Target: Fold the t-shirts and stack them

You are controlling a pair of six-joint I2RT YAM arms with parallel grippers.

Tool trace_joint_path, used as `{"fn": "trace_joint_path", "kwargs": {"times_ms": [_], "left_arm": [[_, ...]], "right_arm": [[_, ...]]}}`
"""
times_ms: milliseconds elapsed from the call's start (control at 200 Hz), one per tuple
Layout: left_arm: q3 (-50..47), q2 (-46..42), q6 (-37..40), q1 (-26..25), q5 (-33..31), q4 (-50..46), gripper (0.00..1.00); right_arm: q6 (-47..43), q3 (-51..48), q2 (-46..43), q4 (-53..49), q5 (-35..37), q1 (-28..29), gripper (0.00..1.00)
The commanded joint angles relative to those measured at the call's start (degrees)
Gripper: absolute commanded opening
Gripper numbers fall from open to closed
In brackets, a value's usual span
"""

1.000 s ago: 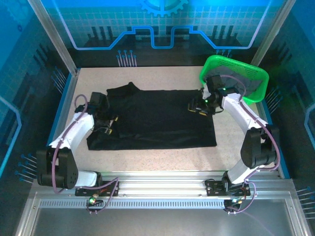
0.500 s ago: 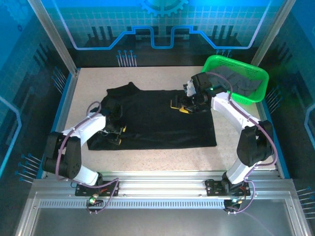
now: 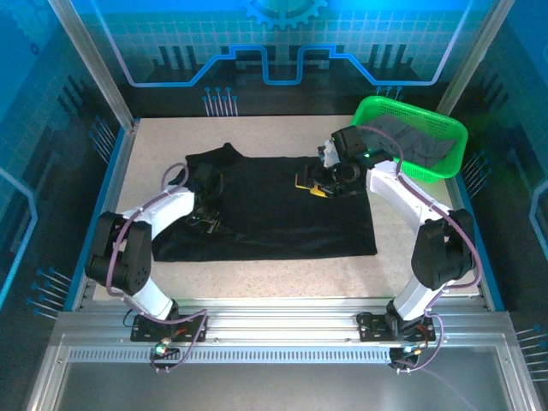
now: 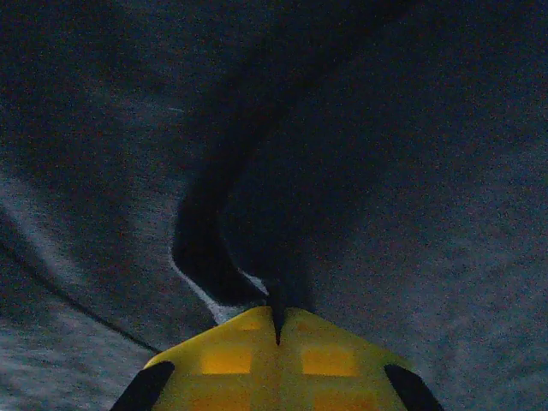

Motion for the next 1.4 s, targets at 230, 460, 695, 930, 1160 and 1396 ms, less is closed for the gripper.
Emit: {"fn": "trace_joint_path", "kwargs": {"times_ms": [230,460,695,930,1160,1396], "left_arm": [[18.8,15.0,22.0,-4.6,-2.1,-14.4,0.0],[27.2,21.3,30.7,-6.7,-4.2,-17.4,0.0],[31.2,24.2,39.3,-9.2,-5.3,-16.5,0.05],[34.9,24.9,42.8,-9.6,-7.7,-20.5,0.52],[20.9,4.9,35.4,-8.4,-12.4,-12.7,0.37],[5.1,1.6,25.6,2.0,2.8,-3.6,0.11]], "right_arm": [[0.6,-0.7,0.1,-0.4,-1.5,-0.8,0.58],[0.8,-1.9,-0.1,-0.6,-1.7,-0.8,0.58],[0.7,-3.3,-0.4,-0.8,-1.9,-0.8,0.58],[0.6,-4.3,-0.1,-1.1,-1.6,-0.8,0.58],[0.3,-9.8,-3.2,-0.1,1.4,-1.4,0.56],[1.9,-15.1,-3.7,3.6,0.1,-1.6,0.47]]}}
